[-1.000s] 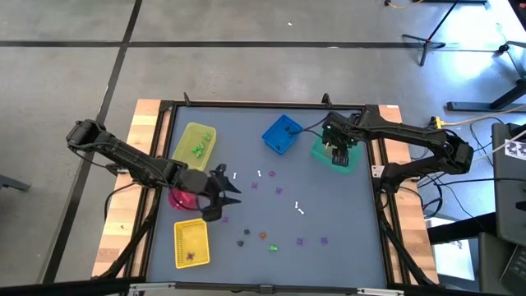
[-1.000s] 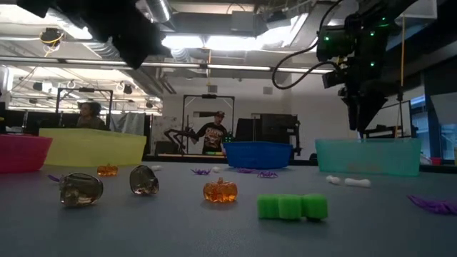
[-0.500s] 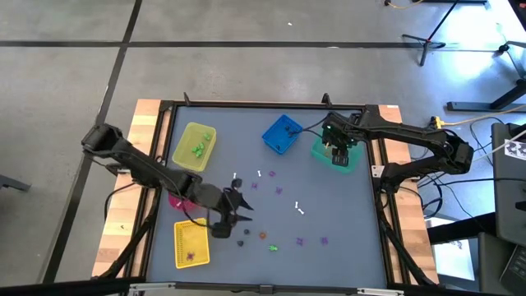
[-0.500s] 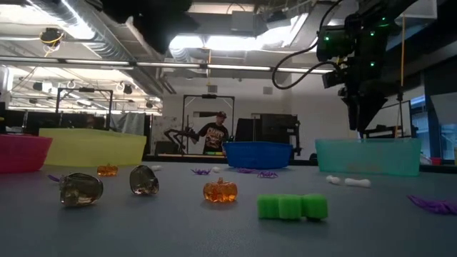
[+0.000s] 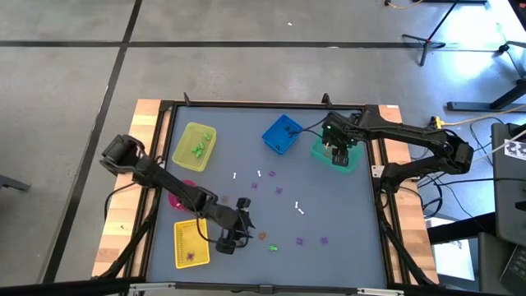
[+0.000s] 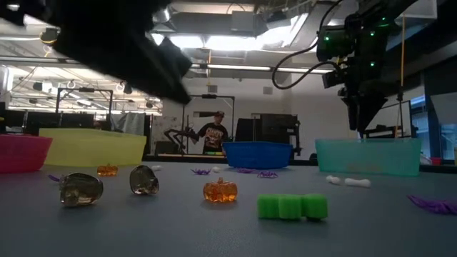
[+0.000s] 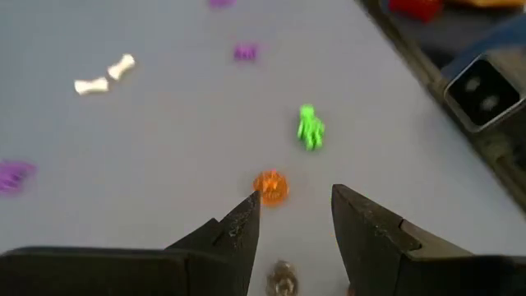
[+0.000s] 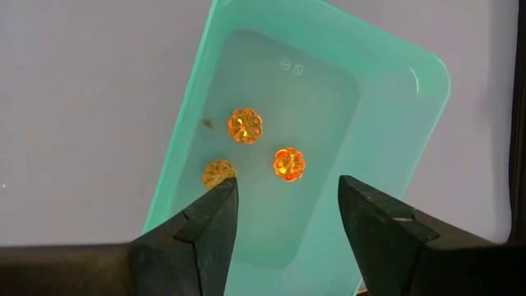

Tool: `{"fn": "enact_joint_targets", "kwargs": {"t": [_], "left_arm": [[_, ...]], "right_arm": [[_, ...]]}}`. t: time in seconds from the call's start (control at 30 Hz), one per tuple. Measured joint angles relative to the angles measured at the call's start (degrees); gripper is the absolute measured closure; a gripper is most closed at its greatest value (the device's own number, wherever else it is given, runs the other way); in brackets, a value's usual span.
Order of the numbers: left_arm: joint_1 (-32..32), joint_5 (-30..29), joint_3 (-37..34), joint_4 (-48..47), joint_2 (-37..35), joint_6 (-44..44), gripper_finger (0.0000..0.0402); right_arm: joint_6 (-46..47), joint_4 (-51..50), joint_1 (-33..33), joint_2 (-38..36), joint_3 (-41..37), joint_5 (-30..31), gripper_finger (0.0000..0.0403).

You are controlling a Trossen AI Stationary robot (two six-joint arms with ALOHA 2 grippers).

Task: Sort Halloween decoration
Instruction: Put the black skull toy into the blue basket

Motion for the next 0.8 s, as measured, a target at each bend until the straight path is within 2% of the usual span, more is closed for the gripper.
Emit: {"fn": "enact_joint_targets", "kwargs": {"t": [0.23,0.6,0.8], "left_arm": [[0.08,-0.26,0.00,-0.14,2.86,-0.15,0.0265],[0.06,-0.28,-0.02,-5.65,2.86,-0.37,0.0265],[0.06,0.87,-0.02,-5.69,2.86,-0.37,0.0265]], "right_arm": [[0.00,0.01,0.00,0.00,0.00,0.00,0.0194],[0.00,0.16,0.00,0.00,0.00,0.00,0.0193],[0.00,0.25,0.00,0.00,0.00,0.00,0.0193]]}}
